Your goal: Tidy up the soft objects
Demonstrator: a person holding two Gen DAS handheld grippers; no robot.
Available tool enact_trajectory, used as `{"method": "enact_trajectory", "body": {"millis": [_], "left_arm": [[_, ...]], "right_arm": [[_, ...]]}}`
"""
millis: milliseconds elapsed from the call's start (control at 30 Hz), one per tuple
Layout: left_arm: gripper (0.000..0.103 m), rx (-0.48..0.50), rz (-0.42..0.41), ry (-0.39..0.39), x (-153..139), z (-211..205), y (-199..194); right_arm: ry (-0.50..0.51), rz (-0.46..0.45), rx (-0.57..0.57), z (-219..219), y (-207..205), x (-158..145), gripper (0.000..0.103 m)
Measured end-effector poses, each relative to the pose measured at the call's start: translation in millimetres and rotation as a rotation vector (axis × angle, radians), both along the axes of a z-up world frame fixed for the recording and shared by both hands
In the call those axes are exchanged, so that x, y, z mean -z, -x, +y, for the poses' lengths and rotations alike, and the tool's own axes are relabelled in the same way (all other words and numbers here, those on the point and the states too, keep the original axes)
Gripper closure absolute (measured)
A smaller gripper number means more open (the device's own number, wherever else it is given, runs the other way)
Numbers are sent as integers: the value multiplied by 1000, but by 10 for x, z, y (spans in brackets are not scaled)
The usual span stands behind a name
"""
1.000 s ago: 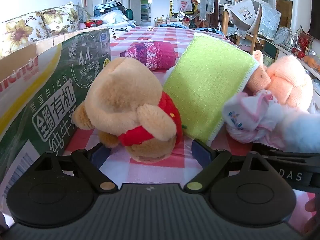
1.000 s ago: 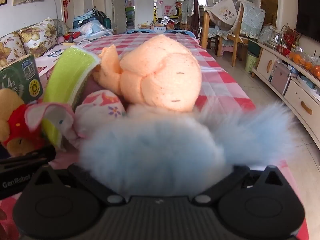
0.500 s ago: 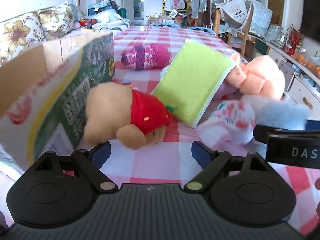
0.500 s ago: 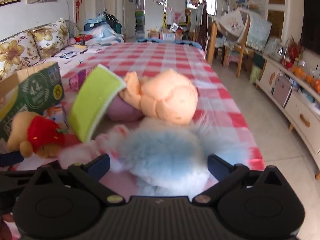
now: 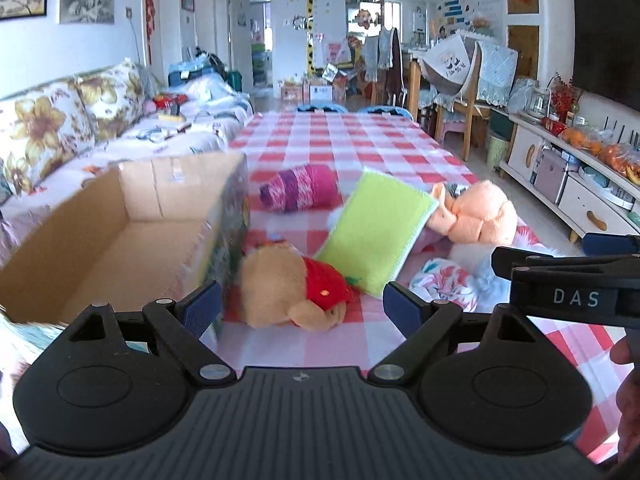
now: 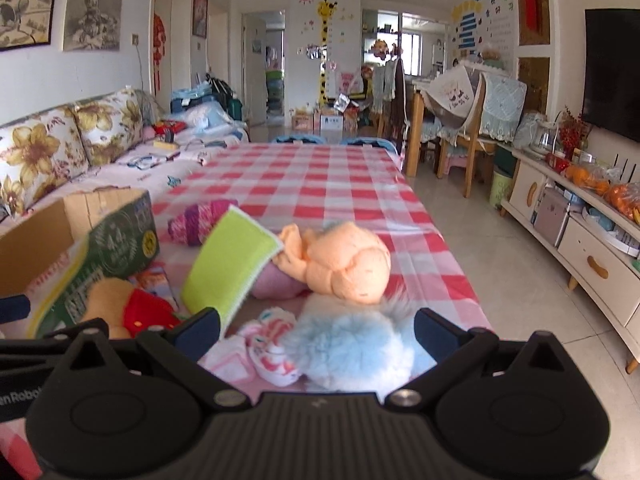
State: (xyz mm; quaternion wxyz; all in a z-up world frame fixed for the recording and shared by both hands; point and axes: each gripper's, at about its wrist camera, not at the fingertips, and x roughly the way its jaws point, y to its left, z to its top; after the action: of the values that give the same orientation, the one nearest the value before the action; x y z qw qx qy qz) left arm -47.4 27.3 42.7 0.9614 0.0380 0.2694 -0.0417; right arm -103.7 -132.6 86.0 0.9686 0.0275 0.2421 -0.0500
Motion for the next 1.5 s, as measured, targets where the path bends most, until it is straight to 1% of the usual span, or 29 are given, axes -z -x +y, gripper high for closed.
{"method": "enact_trajectory", "body": {"millis": [33, 167, 333, 400, 567, 733, 1033, 1267, 1400, 1500], "left_arm": [[0, -4, -8, -6, 0, 16, 4], [0, -22, -41, -15, 22, 66, 35], [0, -54, -82, -28, 45, 97, 38], [0, -71, -104, -24, 40, 91, 62], [0, -96, -152, -18, -10, 70, 118], [0, -113, -171, -7, -5, 45, 117], [0, -134, -202, 8, -3, -5, 164], [0, -119, -206, 4, -31, 45, 178], [0, -91, -201, 4, -23, 55, 189], [0, -66, -193, -10, 3, 23, 194]], "right_arm": [[3, -6, -2, 53, 23, -58, 1], [6, -34, -24, 166, 98, -137, 1], [-6, -85, -75, 334, 171, -277, 1], [-9, -110, -100, 416, 278, -338, 1], [5, -160, -151, 521, 397, -425, 1], [20, -185, -181, 547, 461, -470, 1], [27, -203, -197, 559, 490, -473, 1], [25, -204, -196, 483, 498, -425, 1], [36, -183, -156, 342, 464, -351, 1], [-2, -139, -102, 139, 396, -265, 1]]}}
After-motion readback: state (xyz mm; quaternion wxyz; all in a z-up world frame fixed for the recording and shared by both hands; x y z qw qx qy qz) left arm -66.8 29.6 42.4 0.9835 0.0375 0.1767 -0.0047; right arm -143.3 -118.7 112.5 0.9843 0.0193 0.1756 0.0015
